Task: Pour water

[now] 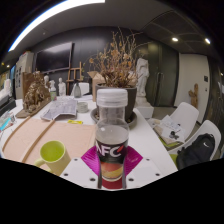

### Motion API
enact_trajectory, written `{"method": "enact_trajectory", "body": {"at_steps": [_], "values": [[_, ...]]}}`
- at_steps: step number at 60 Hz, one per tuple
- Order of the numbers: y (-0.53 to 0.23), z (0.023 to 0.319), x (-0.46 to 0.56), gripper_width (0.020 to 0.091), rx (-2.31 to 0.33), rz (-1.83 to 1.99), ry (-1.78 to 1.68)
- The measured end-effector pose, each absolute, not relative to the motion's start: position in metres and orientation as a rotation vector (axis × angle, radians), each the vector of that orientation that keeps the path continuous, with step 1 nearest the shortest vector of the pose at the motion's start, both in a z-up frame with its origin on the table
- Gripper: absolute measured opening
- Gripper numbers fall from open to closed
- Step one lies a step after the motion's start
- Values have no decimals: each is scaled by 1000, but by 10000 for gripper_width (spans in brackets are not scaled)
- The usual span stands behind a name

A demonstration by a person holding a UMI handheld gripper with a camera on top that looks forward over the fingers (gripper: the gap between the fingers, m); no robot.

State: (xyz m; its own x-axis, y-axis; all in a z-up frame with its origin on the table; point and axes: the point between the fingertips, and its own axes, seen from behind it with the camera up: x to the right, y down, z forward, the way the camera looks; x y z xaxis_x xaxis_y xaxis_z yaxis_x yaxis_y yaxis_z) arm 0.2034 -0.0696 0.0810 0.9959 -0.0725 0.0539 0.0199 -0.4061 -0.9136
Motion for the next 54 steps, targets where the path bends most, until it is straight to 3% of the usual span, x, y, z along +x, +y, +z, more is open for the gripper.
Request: {"method": "enact_trajectory", "body": {"at_steps": [14,18,25,32,34,37,40,54], "values": [[-68,34,205,273,-1997,-79,65],[-69,40,206,278,-1958,-86,52],[-72,39,208,350,-1942,-69,79],[-78,35,210,493,-1984,-48,104],[-83,36,210,619,-2001,-46,112],[-90,47,209,871,-1999,-40,123],[-100,56,209,838,-2006,-50,132],[-199,118,180,854,-2107,-176,242]]}}
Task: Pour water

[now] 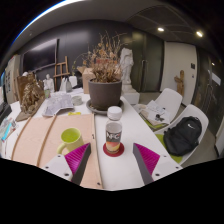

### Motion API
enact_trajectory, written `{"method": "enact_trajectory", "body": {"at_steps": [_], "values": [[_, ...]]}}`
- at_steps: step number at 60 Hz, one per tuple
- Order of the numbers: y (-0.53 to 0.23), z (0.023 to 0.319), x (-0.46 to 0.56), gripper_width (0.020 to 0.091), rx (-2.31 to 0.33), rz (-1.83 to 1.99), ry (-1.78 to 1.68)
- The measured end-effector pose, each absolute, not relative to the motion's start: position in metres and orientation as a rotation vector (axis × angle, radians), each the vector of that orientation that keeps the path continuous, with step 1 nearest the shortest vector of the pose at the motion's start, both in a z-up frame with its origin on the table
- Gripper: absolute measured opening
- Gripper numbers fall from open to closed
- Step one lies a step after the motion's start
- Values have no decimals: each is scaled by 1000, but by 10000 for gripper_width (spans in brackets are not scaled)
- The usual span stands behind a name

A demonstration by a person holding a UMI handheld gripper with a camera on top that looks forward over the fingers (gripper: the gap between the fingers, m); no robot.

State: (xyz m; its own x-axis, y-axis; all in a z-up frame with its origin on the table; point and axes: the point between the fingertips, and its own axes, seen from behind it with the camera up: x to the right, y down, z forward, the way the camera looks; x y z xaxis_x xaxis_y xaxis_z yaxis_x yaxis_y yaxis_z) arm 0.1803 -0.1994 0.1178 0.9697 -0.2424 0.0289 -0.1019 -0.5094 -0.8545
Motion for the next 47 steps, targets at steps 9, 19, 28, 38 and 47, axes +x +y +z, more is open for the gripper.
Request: {"method": "enact_trajectory", "body": {"at_steps": [9,19,28,38,47], "values": [[-278,157,127,857,-2151,-216,287],[-346,175,60,857,-2195,-197,310],[-380,184,22,860,-2198,-190,319],[-394,190,7,859,-2196,-236,298],[-398,190,-11,859,-2201,-224,284]]}}
